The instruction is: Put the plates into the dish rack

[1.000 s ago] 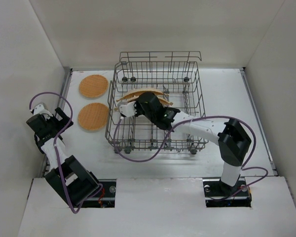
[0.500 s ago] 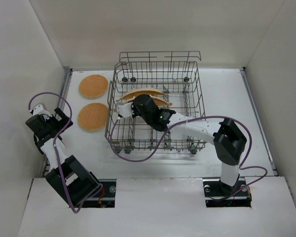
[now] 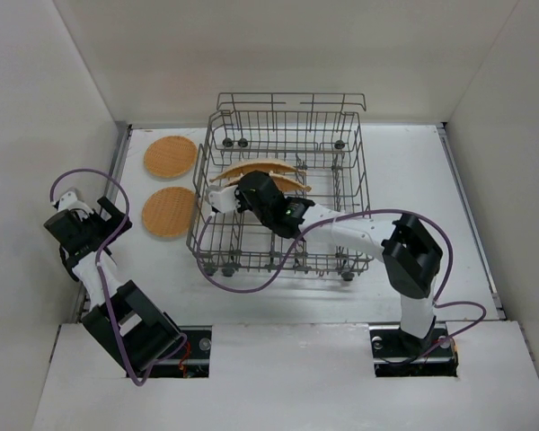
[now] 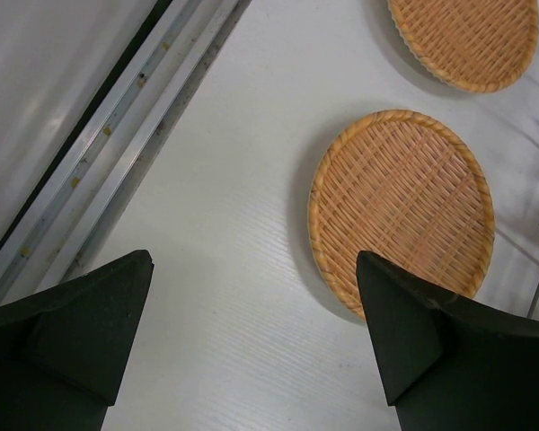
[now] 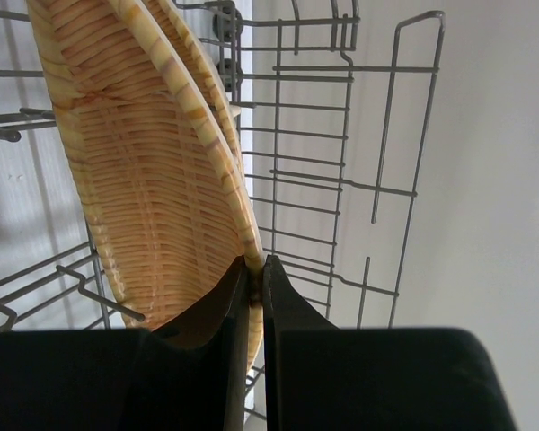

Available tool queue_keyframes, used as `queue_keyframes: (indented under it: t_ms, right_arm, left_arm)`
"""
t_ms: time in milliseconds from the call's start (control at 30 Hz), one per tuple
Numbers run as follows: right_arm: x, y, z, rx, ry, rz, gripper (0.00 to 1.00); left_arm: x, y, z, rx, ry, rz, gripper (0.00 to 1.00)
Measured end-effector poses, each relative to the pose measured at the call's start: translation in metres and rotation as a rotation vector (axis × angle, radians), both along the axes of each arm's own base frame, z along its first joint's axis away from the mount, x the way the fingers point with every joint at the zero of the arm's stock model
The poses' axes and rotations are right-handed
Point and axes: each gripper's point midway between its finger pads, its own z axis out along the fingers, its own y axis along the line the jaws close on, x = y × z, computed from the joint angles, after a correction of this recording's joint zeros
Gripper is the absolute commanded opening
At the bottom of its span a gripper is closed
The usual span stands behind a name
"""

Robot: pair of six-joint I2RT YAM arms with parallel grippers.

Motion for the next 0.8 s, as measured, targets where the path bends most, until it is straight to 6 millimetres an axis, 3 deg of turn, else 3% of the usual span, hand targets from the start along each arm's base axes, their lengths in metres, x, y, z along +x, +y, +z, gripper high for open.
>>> queue_keyframes:
  t_ms: [200,433,800]
  right_arm:
    - [0.0,-0.007,0.0,-0.042,-0.019,0.002,0.0]
    - [0.012,-0.036,-0.009,-0.116,-0.038,-0.051,0.0]
    - [0.018,-0.037,0.016,-0.089,-0.079,-0.077,0.0]
  left_arm:
    - [0.001,-0.002,-0.002,-0.016,0.001,-0.008,1.0]
    - [-0.001,0.0,-0.005,-0.032,0.004,0.001,1.0]
    - [0.0,-0.001,-0.007,-0.041,0.006,0.0,1.0]
